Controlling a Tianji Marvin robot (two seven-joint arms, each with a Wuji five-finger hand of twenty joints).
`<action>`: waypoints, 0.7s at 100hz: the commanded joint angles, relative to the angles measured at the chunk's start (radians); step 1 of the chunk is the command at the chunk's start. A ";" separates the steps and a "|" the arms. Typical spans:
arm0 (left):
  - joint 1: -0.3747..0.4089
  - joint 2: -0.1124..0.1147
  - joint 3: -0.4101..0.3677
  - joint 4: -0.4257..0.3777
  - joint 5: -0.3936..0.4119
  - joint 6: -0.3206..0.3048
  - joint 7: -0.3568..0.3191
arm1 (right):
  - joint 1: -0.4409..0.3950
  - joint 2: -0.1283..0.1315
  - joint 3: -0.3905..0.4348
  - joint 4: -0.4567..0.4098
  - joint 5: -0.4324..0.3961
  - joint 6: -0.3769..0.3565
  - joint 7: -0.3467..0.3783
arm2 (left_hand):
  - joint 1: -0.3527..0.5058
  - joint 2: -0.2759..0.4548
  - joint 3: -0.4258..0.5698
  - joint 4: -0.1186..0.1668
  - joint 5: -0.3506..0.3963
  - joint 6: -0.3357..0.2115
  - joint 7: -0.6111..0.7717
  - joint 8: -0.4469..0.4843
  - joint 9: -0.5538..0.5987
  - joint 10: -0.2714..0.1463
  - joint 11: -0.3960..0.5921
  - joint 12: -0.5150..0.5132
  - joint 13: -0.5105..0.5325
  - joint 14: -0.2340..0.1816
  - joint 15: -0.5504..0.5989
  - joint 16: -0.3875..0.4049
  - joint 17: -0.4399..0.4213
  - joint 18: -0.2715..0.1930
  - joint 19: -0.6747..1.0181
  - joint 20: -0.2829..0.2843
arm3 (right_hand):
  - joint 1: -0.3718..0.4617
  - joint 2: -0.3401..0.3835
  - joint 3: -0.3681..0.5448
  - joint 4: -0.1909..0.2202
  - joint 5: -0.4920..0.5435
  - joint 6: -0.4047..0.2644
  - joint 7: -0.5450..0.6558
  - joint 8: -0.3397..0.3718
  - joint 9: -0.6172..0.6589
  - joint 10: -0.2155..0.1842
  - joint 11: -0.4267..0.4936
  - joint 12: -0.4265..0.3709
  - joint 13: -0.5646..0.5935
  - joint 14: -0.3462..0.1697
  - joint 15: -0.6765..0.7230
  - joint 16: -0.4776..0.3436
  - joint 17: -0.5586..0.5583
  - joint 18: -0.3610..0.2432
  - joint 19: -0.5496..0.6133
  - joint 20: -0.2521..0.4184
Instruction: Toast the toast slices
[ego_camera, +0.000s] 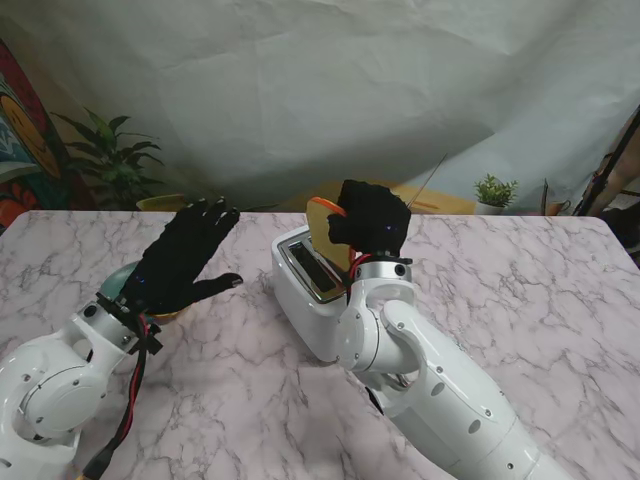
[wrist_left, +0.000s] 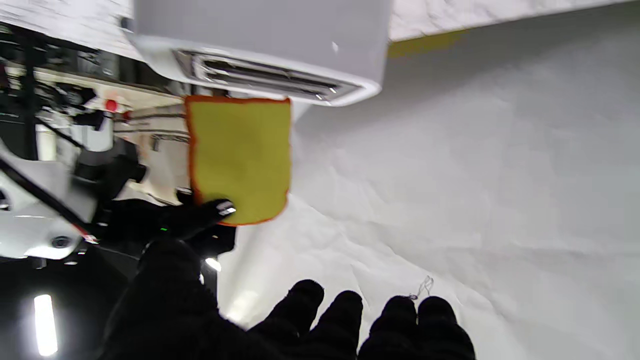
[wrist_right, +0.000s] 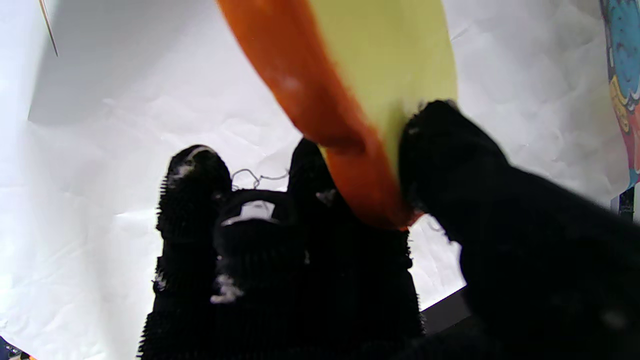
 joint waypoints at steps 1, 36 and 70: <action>0.003 0.014 -0.007 -0.012 -0.005 -0.012 -0.048 | 0.007 -0.009 -0.002 0.018 0.004 -0.006 -0.013 | -0.020 0.058 -0.008 0.014 -0.027 -0.006 -0.028 -0.036 -0.044 -0.014 -0.019 -0.018 -0.027 -0.014 -0.029 -0.028 0.002 -0.041 -0.052 -0.019 | 0.054 -0.037 0.110 0.008 0.040 -0.036 0.069 0.001 0.093 0.101 0.061 -0.002 0.000 -0.059 0.045 0.035 0.031 -0.043 0.039 -0.011; 0.012 0.046 -0.055 -0.035 -0.144 -0.126 -0.256 | 0.036 -0.024 -0.007 0.084 0.016 -0.031 -0.065 | -0.043 0.064 -0.011 0.010 -0.025 -0.062 -0.009 -0.032 -0.038 -0.065 -0.013 -0.014 -0.017 -0.052 -0.025 -0.038 0.009 -0.074 -0.063 -0.026 | 0.048 -0.041 0.115 0.006 0.040 -0.043 0.072 -0.002 0.093 0.095 0.065 -0.004 0.000 -0.062 0.047 0.033 0.031 -0.045 0.041 -0.015; -0.014 0.067 -0.086 -0.073 -0.235 -0.129 -0.373 | 0.049 -0.043 -0.010 0.154 0.046 -0.042 -0.115 | -0.045 0.046 -0.010 0.008 -0.005 -0.085 0.012 0.018 -0.005 -0.086 -0.013 -0.012 0.012 -0.079 0.012 -0.083 0.038 -0.099 -0.065 -0.041 | 0.046 -0.045 0.119 0.004 0.042 -0.045 0.074 -0.006 0.092 0.096 0.069 -0.004 0.000 -0.061 0.051 0.033 0.032 -0.045 0.043 -0.018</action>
